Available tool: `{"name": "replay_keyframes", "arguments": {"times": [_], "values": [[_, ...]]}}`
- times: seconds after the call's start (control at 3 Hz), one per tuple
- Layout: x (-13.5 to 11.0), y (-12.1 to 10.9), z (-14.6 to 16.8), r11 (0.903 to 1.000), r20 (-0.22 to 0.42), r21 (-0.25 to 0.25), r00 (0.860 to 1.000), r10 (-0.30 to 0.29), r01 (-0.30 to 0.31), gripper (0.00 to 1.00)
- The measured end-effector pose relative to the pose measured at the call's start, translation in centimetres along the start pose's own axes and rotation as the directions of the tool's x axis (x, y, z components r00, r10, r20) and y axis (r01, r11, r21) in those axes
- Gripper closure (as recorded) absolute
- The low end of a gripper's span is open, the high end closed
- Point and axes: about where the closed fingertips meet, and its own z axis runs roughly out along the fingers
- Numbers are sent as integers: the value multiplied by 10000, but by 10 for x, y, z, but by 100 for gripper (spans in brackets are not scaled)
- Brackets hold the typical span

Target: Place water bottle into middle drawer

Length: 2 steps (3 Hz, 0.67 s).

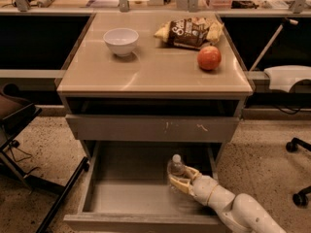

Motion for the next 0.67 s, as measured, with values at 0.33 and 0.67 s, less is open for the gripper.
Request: {"name": "replay_keyframes", "arguments": {"times": [0.33,0.67], "values": [[0,0,0,10000,0,0,10000,0,0,81],[0,0,0,10000,0,-1,10000,0,0,58]]}}
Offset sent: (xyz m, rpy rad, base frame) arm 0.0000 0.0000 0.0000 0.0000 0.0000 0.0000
